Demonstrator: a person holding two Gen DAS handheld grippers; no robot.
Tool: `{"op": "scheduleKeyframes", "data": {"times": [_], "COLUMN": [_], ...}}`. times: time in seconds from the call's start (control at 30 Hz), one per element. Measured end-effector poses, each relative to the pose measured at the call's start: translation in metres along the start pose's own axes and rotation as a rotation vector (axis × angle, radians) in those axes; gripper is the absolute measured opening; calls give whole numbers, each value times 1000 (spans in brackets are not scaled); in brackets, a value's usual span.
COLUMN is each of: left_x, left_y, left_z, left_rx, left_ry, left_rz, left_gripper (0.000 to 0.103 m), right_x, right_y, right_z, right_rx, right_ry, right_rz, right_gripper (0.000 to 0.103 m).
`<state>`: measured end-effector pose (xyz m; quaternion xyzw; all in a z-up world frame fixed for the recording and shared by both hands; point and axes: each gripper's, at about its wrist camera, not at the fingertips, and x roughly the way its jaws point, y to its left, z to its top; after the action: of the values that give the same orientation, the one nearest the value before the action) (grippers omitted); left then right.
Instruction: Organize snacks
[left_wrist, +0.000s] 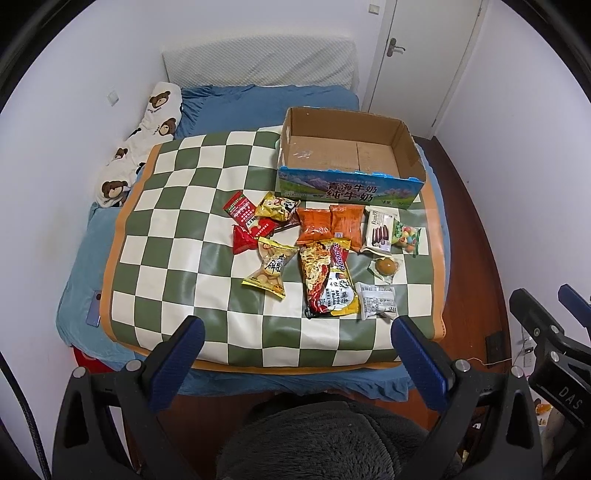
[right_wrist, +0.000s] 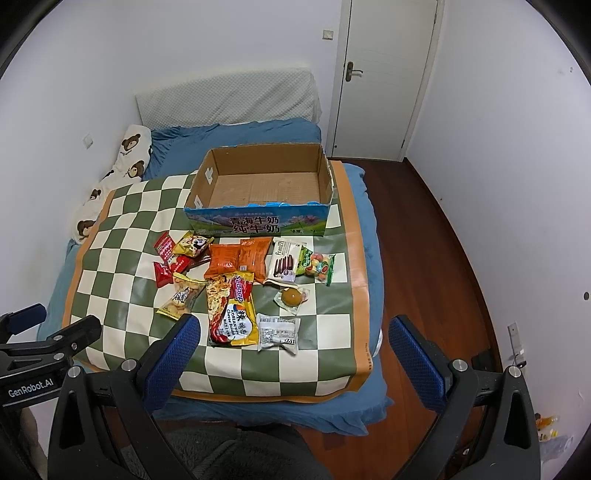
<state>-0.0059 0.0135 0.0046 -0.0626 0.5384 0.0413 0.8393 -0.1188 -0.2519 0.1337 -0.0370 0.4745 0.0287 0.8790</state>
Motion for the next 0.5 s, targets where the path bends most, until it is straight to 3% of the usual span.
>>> {"op": "scheduleKeyframes", "data": {"times": [0.5], "left_x": [-5], "left_y": [1], "left_z": [3], "left_rx": [-2], "left_ry": [-12], "left_rz": [0], "left_gripper": [103], "right_x": [-4], "right_y": [-2], "right_z": [2], "right_rx": [-4], "right_ry": [-9], "right_rz": [1], "right_gripper": [103]}}
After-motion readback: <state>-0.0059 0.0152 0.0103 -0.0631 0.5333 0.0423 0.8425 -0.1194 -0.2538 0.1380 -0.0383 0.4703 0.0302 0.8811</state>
